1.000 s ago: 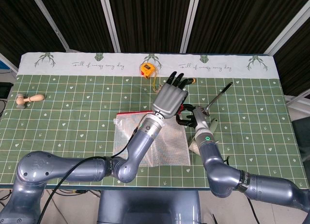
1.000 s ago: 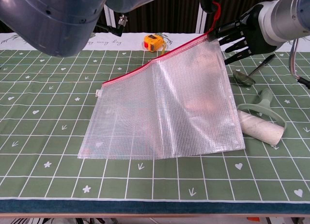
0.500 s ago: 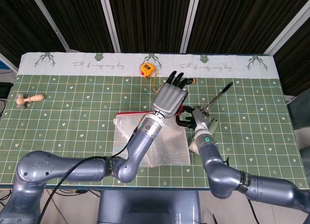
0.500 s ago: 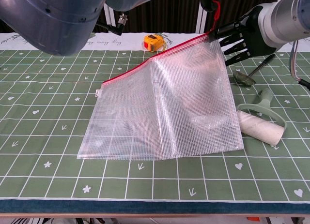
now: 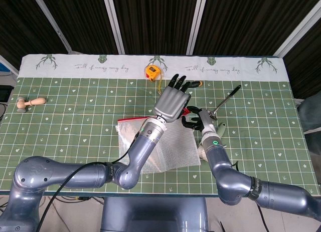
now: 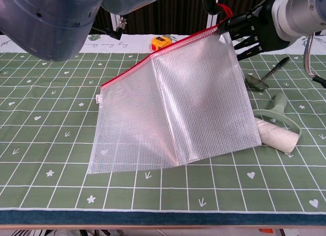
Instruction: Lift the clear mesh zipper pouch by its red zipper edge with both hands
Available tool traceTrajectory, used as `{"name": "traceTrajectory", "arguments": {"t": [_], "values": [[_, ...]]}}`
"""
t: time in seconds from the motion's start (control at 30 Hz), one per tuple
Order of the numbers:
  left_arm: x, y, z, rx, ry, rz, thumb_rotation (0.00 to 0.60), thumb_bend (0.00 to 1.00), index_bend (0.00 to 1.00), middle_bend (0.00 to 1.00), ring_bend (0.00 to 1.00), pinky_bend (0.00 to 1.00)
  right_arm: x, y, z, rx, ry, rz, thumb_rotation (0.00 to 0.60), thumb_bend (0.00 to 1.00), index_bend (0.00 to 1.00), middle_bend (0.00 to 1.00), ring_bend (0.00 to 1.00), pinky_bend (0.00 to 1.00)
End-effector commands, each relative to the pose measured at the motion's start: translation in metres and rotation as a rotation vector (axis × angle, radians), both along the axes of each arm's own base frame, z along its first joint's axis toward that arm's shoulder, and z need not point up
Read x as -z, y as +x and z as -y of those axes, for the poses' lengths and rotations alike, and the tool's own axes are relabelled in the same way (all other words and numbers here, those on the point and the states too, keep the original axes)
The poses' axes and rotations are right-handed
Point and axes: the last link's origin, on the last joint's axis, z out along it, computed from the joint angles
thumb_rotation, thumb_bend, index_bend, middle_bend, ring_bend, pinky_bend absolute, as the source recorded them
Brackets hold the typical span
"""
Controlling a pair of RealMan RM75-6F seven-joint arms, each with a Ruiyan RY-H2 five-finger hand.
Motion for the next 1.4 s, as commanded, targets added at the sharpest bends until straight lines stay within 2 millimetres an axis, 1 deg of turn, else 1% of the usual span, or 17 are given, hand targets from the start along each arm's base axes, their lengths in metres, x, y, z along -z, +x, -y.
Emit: {"name": "traceTrajectory", "arguments": {"t": [0.03, 0.23, 0.37, 0.67, 0.8, 0.97, 1.0, 1.1, 1.23, 1.4], "values": [[-0.001, -0.006, 0.003, -0.009, -0.009, 0.008, 0.6, 0.38, 0.64, 0.17, 0.0, 0.0, -0.001, -0.001, 0.001, 0.006, -0.006, -0.002, 0.6, 0.62, 0.58, 0.18, 0.0, 0.19], [-0.008, -0.011, 0.01, 0.004, -0.019, 0.017, 0.6, 0.38, 0.64, 0.17, 0.0, 0.0, -0.004, -0.003, 0.003, 0.017, -0.023, 0.002, 0.6, 0.61, 0.58, 0.19, 0.0, 0.19], [-0.012, -0.019, 0.013, 0.009, -0.018, 0.009, 0.6, 0.38, 0.64, 0.17, 0.0, 0.0, -0.007, -0.004, 0.005, 0.033, -0.037, 0.014, 0.6, 0.62, 0.58, 0.19, 0.0, 0.19], [-0.018, -0.04, 0.01, -0.016, -0.001, -0.02, 0.6, 0.38, 0.65, 0.17, 0.0, 0.0, -0.014, -0.006, 0.008, 0.057, -0.057, 0.044, 0.6, 0.62, 0.59, 0.2, 0.0, 0.19], [-0.018, -0.049, 0.01, -0.026, 0.0, -0.032, 0.6, 0.38, 0.65, 0.17, 0.0, 0.0, -0.017, -0.005, 0.009, 0.064, -0.059, 0.06, 0.6, 0.62, 0.59, 0.2, 0.0, 0.19], [-0.018, -0.053, 0.009, -0.032, -0.003, -0.041, 0.6, 0.38, 0.65, 0.17, 0.0, 0.0, -0.021, -0.003, 0.011, 0.071, -0.068, 0.076, 0.6, 0.62, 0.59, 0.2, 0.0, 0.19], [-0.015, -0.057, 0.012, -0.033, -0.009, -0.049, 0.6, 0.38, 0.65, 0.17, 0.0, 0.0, -0.022, -0.003, 0.011, 0.073, -0.07, 0.078, 0.6, 0.62, 0.6, 0.2, 0.0, 0.19], [-0.016, -0.06, 0.012, -0.033, -0.002, -0.046, 0.6, 0.38, 0.65, 0.17, 0.0, 0.0, -0.024, -0.002, 0.011, 0.083, -0.069, 0.093, 0.6, 0.62, 0.6, 0.21, 0.0, 0.19], [-0.017, -0.058, 0.009, -0.03, 0.01, -0.033, 0.6, 0.38, 0.65, 0.17, 0.0, 0.0, -0.024, -0.001, 0.011, 0.086, -0.065, 0.104, 0.6, 0.62, 0.6, 0.21, 0.0, 0.19], [-0.02, -0.049, 0.005, -0.009, 0.036, 0.01, 0.6, 0.38, 0.65, 0.17, 0.0, 0.0, -0.026, 0.002, 0.012, 0.092, -0.065, 0.123, 0.6, 0.62, 0.6, 0.21, 0.0, 0.19]]}}
